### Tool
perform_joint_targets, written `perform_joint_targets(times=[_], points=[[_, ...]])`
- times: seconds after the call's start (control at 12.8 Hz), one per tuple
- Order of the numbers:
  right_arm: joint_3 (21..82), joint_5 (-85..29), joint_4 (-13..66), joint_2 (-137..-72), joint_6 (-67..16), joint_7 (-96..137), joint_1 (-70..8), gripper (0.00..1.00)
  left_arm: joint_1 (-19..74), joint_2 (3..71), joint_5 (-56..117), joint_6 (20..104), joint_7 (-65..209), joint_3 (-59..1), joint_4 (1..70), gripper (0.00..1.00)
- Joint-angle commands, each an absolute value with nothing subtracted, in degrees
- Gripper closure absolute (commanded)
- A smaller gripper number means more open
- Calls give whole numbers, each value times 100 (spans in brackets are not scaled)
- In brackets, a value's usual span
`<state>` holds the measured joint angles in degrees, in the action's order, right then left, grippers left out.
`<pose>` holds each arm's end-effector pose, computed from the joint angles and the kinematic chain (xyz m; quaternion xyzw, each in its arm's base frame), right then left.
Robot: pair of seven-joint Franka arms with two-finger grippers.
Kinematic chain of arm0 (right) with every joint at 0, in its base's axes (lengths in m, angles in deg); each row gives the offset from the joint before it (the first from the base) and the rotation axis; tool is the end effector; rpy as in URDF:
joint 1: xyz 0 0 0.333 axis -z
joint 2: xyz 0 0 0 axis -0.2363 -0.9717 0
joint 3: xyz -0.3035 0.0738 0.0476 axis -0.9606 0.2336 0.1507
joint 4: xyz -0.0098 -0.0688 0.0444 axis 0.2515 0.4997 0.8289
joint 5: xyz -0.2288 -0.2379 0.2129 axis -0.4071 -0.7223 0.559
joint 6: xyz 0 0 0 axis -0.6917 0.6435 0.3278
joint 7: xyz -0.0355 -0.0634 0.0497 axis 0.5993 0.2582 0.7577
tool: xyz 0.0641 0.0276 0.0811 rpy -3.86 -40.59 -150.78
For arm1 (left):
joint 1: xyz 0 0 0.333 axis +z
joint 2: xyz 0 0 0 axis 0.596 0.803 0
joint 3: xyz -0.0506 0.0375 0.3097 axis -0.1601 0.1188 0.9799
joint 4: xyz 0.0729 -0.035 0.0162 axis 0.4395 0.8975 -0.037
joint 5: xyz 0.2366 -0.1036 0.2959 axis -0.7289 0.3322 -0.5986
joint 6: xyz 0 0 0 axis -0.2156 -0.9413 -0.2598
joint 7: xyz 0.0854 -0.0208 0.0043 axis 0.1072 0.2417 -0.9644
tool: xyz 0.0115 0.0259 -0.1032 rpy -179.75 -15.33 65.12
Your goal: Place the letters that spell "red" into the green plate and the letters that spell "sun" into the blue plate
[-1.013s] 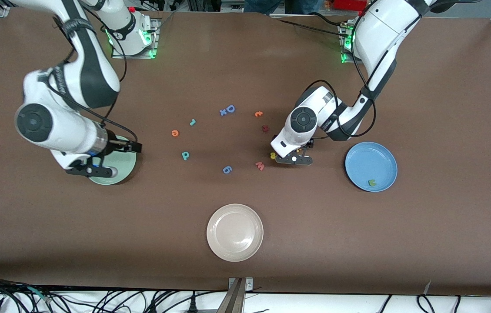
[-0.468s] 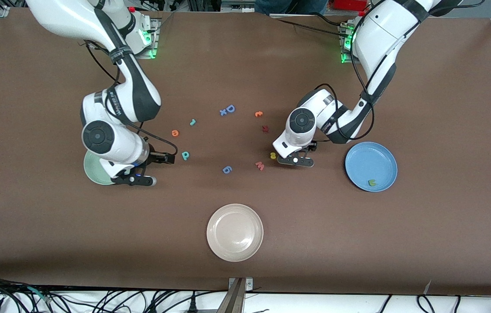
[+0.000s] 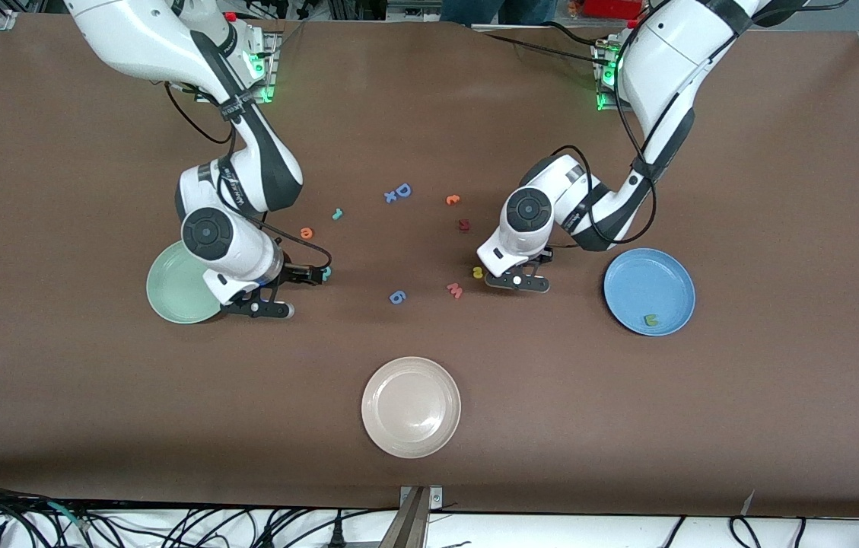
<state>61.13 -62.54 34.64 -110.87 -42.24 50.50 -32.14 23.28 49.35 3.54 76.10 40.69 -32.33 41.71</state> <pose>0.5839 0.2418 0.2338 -0.9979 0.0394 0.0494 0.0162 0.5171 -0.3421 0.1699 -0.9945 0.0627 0.0721 0.0438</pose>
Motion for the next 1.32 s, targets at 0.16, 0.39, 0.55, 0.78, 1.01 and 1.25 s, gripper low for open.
perform_joint_targets(times=[0.16,0.39,0.55,0.78,1.01,1.25], points=[[6452,-6160,5325,-10200,-5409,5299,-3134,0,2462,4702,241,7217,4029,-3232,4053,100],[6620,-6169,6028,-9979,-6076,5370,-3098,1,2673,4534,242,6374,4274,-3241,3580,100],[6656,-6204,6389,-9935,-6515,5370,-3055,2,3119,4534,172,6257,4983,-3232,3447,100],[6665,-6248,6680,-9944,-6869,5361,-3028,2,4120,4656,154,6327,6591,-3162,3455,100],[6665,-6310,6716,-9988,-6904,5361,-3028,12,4509,4735,154,6328,7070,-3144,3481,98],[6665,-6336,6707,-10023,-6904,5361,-3028,33,4546,4780,162,6336,7061,-3153,3508,0]])
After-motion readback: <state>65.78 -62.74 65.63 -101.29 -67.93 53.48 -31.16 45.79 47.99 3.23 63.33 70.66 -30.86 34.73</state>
